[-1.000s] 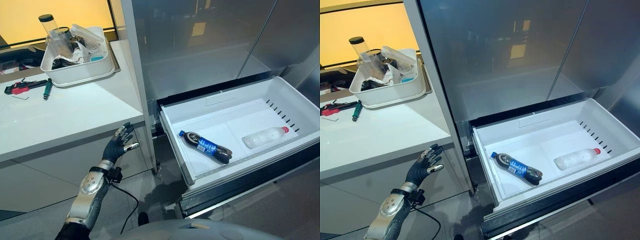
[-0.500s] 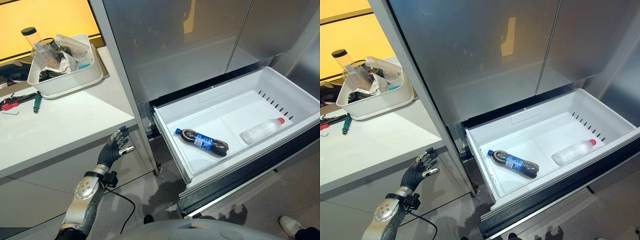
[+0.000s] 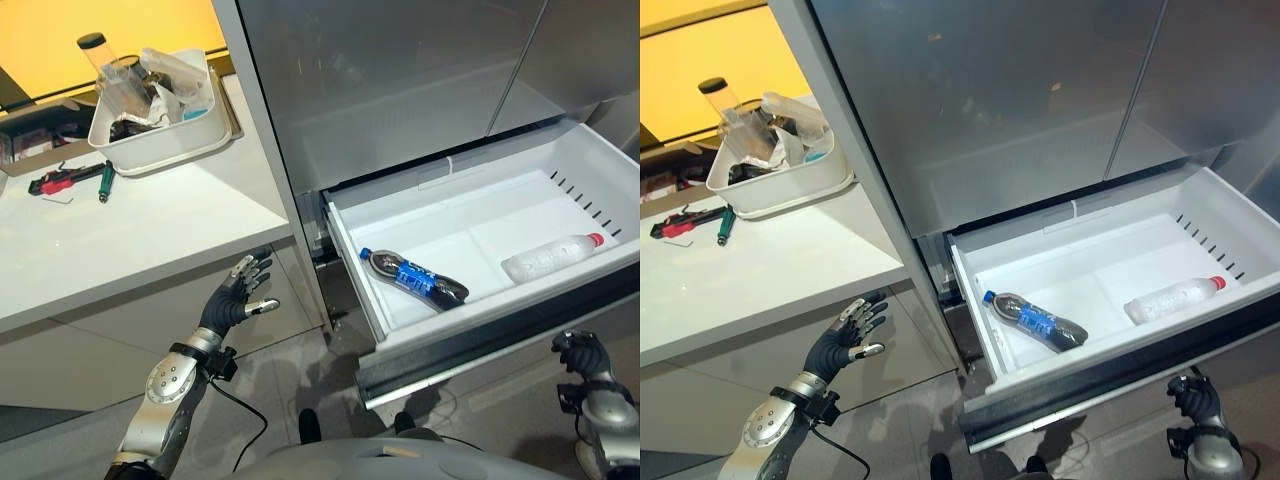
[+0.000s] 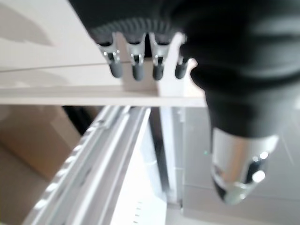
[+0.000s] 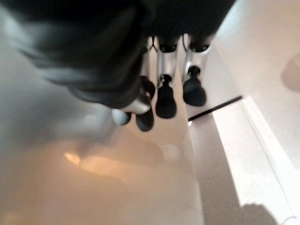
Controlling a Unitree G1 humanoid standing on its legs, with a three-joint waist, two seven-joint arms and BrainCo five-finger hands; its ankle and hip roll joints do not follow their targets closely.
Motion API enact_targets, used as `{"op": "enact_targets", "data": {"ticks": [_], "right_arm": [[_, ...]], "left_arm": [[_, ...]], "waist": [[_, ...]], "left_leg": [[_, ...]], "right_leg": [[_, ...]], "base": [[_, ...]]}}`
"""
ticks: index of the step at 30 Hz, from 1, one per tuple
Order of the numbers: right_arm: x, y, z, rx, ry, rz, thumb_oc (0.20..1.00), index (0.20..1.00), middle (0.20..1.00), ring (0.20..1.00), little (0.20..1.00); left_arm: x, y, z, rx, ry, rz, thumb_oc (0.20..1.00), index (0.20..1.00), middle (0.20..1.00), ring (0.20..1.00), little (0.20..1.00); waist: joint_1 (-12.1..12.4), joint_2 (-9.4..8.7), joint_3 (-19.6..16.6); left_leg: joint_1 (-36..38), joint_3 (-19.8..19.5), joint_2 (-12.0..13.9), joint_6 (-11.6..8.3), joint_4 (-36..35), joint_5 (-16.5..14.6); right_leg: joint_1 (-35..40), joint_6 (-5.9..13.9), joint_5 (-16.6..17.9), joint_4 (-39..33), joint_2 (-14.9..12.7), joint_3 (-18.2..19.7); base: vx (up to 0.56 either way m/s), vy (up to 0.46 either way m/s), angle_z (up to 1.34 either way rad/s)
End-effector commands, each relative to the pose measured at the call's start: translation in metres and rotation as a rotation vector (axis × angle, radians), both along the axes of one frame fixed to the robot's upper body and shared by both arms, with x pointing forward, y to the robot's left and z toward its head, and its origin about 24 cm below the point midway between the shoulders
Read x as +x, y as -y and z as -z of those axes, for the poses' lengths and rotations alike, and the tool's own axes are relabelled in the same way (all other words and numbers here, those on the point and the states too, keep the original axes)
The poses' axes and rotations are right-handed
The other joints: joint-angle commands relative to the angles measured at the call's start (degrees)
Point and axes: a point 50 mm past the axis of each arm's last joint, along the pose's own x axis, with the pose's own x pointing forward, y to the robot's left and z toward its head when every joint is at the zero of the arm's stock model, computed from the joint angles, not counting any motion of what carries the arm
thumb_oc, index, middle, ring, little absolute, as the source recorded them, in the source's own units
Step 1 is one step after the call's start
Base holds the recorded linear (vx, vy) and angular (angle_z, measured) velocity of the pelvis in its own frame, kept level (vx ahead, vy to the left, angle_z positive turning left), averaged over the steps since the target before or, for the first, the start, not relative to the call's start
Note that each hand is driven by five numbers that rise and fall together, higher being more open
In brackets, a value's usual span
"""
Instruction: Take the drinks into the refrigerator
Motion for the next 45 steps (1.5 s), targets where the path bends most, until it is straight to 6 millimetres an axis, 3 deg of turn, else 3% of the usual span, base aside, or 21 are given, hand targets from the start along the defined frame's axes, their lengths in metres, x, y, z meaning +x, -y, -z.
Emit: {"op": "enact_targets", "data": {"ticks": [1, 2, 4, 5, 8, 11, 18, 24, 29, 30, 31, 32, 33, 34, 35, 36, 37, 41, 44, 45], "right_arm": [[0.119, -0.05, -0.114, -0.156, 0.491, -0.339, 0.2, 0.2, 0.2, 0.2, 0.2], [0.12, -0.05, -0.115, -0.157, 0.492, -0.34, 0.2, 0.2, 0.2, 0.2, 0.2], [0.139, -0.069, -0.141, -0.202, 0.562, -0.43, 0.2, 0.2, 0.2, 0.2, 0.2], [0.139, -0.069, -0.142, -0.202, 0.562, -0.43, 0.2, 0.2, 0.2, 0.2, 0.2], [0.166, -0.095, -0.178, -0.281, 0.642, -0.529, 0.2, 0.2, 0.2, 0.2, 0.2], [0.183, -0.108, -0.199, -0.34, 0.66, -0.569, 0.2, 0.2, 0.2, 0.2, 0.2], [0.203, -0.129, -0.22, -0.52, 0.613, -0.628, 0.2, 0.2, 0.2, 0.2, 0.2], [0.204, -0.139, -0.21, -0.531, 0.581, -0.662, 0.2, 0.2, 0.2, 0.2, 0.2], [0.197, -0.123, -0.176, -0.4, 0.533, -0.568, 0.2, 0.2, 0.2, 0.2, 0.2], [0.194, -0.121, -0.166, -0.358, 0.515, -0.553, 0.583, 0.583, 0.583, 0.583, 0.583], [0.194, -0.121, -0.166, -0.358, 0.515, -0.553, 0.878, 0.878, 0.878, 0.878, 0.878], [0.182, -0.116, -0.126, -0.182, 0.466, -0.469, 1.0, 1.0, 1.0, 1.0, 1.0], [0.175, -0.115, -0.106, -0.106, 0.437, -0.434, 1.0, 1.0, 1.0, 1.0, 1.0], [0.174, -0.115, -0.105, -0.104, 0.436, -0.432, 1.0, 1.0, 1.0, 1.0, 1.0], [0.15, -0.116, -0.06, 0.026, 0.343, -0.381, 1.0, 1.0, 1.0, 1.0, 1.0], [0.15, -0.116, -0.06, 0.026, 0.343, -0.381, 1.0, 1.0, 1.0, 1.0, 1.0], [0.125, -0.113, -0.017, 0.134, 0.225, -0.296, 1.0, 1.0, 1.0, 1.0, 1.0], [0.067, -0.118, 0.058, 0.287, -0.058, -0.161, 1.0, 1.0, 1.0, 1.0, 1.0], [0.021, -0.116, 0.096, 0.36, -0.252, -0.058, 1.0, 1.0, 1.0, 1.0, 1.0], [0.022, -0.116, 0.096, 0.36, -0.251, -0.058, 1.0, 1.0, 1.0, 1.0, 1.0]], "left_arm": [[0.019, -0.001, -0.03, 0.091, 0.177, 0.033, 1.0, 1.0, 1.0, 1.0, 1.0], [0.02, -0.001, -0.03, 0.091, 0.179, 0.032, 1.0, 1.0, 1.0, 1.0, 1.0], [0.022, 0.003, -0.032, 0.097, 0.19, 0.04, 1.0, 1.0, 1.0, 1.0, 1.0], [0.022, 0.003, -0.032, 0.097, 0.19, 0.039, 1.0, 1.0, 1.0, 1.0, 1.0], [0.024, 0.01, -0.032, 0.105, 0.203, 0.055, 1.0, 1.0, 1.0, 1.0, 1.0], [0.026, 0.015, -0.03, 0.107, 0.204, 0.06, 1.0, 1.0, 1.0, 1.0, 1.0], [0.031, 0.023, -0.032, 0.097, 0.227, 0.037, 1.0, 1.0, 1.0, 1.0, 1.0], [0.032, 0.023, -0.029, 0.061, 0.215, -0.015, 1.0, 1.0, 1.0, 1.0, 1.0], [0.034, 0.016, -0.021, 0.047, 0.18, -0.077, 1.0, 1.0, 1.0, 1.0, 1.0], [0.034, 0.015, -0.017, 0.039, 0.161, -0.088, 1.0, 1.0, 1.0, 1.0, 1.0], [0.034, 0.015, -0.017, 0.039, 0.16, -0.088, 1.0, 1.0, 1.0, 1.0, 1.0], [0.034, 0.013, -0.006, 0.013, 0.109, -0.133, 1.0, 1.0, 1.0, 1.0, 1.0], [0.034, 0.012, -0.001, 0.006, 0.085, -0.155, 1.0, 1.0, 1.0, 1.0, 1.0], [0.033, 0.012, 0.0, 0.008, 0.083, -0.154, 1.0, 1.0, 1.0, 1.0, 1.0], [0.032, 0.003, 0.011, 0.051, 0.045, -0.223, 1.0, 1.0, 1.0, 1.0, 1.0], [0.032, 0.003, 0.011, 0.051, 0.044, -0.223, 1.0, 1.0, 1.0, 1.0, 1.0], [0.03, -0.003, 0.019, 0.067, 0.009, -0.272, 1.0, 1.0, 1.0, 1.0, 1.0], [0.026, -0.011, 0.041, 0.098, -0.087, -0.358, 1.0, 1.0, 1.0, 1.0, 1.0], [0.019, -0.014, 0.07, 0.064, -0.242, -0.408, 1.0, 1.0, 1.0, 1.0, 1.0], [0.019, -0.014, 0.07, 0.064, -0.242, -0.408, 1.0, 1.0, 1.0, 1.0, 1.0]], "waist": [[6.11, -1.93, 3.08], [6.03, -1.89, 3.1], [7.26, -1.54, 4.48], [7.22, -1.53, 4.46], [8.96, -1.31, 6.09], [9.82, -1.32, 7.06], [10.85, -1.75, 9.42], [11.02, -2.42, 10.05], [10.91, -3.18, 10.0], [10.9, -3.35, 9.93], [10.92, -3.36, 9.92], [10.47, -3.65, 9.82], [10.27, -3.78, 9.76], [10.36, -3.87, 9.67], [9.73, -4.2, 9.4], [9.75, -4.21, 9.39], [9.2, -4.52, 9.2], [8.36, -4.74, 8.68], [7.84, -4.88, 8.0], [7.84, -4.88, 8.03]], "left_leg": [[2.09, -2.02, -3.9, 2.48, 0.43, -6.95], [1.95, -2.04, -3.91, 2.48, 0.43, -6.9], [-0.21, -3.0, -4.31, 2.36, 0.43, -5.58], [-0.25, -3.02, -4.31, 2.36, 0.43, -5.57], [-2.44, -4.46, -4.65, 2.22, 0.43, -4.35], [-3.28, -5.38, -4.87, 2.19, 0.43, -3.86], [-4.34, -6.85, -4.95, 2.07, 0.43, -3.07], [-3.98, -7.78, -4.93, 2.07, 0.43, -3.12], [-3.46, -8.36, -4.89, 2.31, 0.43, -3.39], [-3.29, -8.34, -4.91, 2.38, 0.43, -3.46], [-3.29, -8.34, -4.91, 2.38, 0.43, -3.46], [-2.91, -8.17, -4.9, 2.54, 0.43, -3.67], [-2.71, -8.11, -4.89, 2.6, 0.43, -3.76], [-2.66, -8.1, -4.9, 2.6, 0.43, -3.79], [-2.19, -7.85, -4.81, 2.67, 0.43, -4.06], [-2.19, -7.84, -4.81, 2.67, 0.43, -4.07], [-1.75, -7.56, -4.77, 2.74, 0.43, -4.25], [-0.67, -7.04, -4.56, 2.83, 0.43, -4.59], [0.48, -6.8, -4.39, 2.85, 0.43, -4.97], [0.5, -6.81, -4.39, 2.84, 0.43, -4.97]], "right_leg": [[-4.78, 0.42, 3.57, 0.61, 0.28, -2.47], [-4.91, 0.43, 3.6, 0.62, 0.27, -2.48], [-6.74, 0.18, 4.32, 0.67, 0.09, -3.42], [-6.77, 0.18, 4.32, 0.67, 0.09, -3.44], [-8.41, 0.02, 5.0, 0.77, -0.26, -4.91], [-8.98, -0.21, 5.33, 0.91, -0.4, -5.56], [-9.65, -0.41, 5.53, 1.16, -0.48, -6.86], [-9.07, -0.53, 5.12, 1.52, -0.59, -7.49], [-8.5, -0.48, 4.58, 2.0, -0.8, -7.82], [-8.36, -0.48, 4.44, 2.08, -0.84, -7.8], [-8.36, -0.48, 4.44, 2.08, -0.84, -7.8], [-8.11, -0.43, 4.26, 2.31, -0.89, -7.84], [-8.0, -0.44, 4.17, 2.4, -0.88, -7.79], [-7.95, -0.44, 4.13, 2.4, -0.9, -7.78], [-7.71, -0.45, 3.86, 2.57, -0.87, -7.58], [-7.71, -0.45, 3.86, 2.57, -0.88, -7.57], [-7.47, -0.49, 3.47, 2.93, -0.84, -7.49], [-7.01, -0.56, 2.73, 3.8, -0.75, -7.14], [-6.07, -0.64, 2.22, 4.12, -0.73, -7.11], [-6.05, -0.64, 2.22, 4.11, -0.73, -7.12]], "base": [[-0.08, 0.0, 0.08], [-0.1, 0.0, 0.04], [-0.11, 0.001, 0.04], [-0.1, -0.005, 0.1], [-0.06, -0.01, 0.05], [-0.03, 0.004, 0.05], [-0.03, 0.004, 0.17], [0.01, 0.006, 0.22], [0.0, 0.01, 0.09], [0.0, 0.009, 0.06], [0.0, 0.006, 0.06], [0.0, 0.0, 0.0], [0.0, 0.006, 0.06], [0.01, 0.006, 0.08], [0.01, 0.003, 0.09], [0.02, 0.004, 0.06], [0.0, 0.0, 0.0], [0.01, 0.001, -0.01], [0.04, -0.002, -0.02], [0.04, -0.003, -0.05]]}}
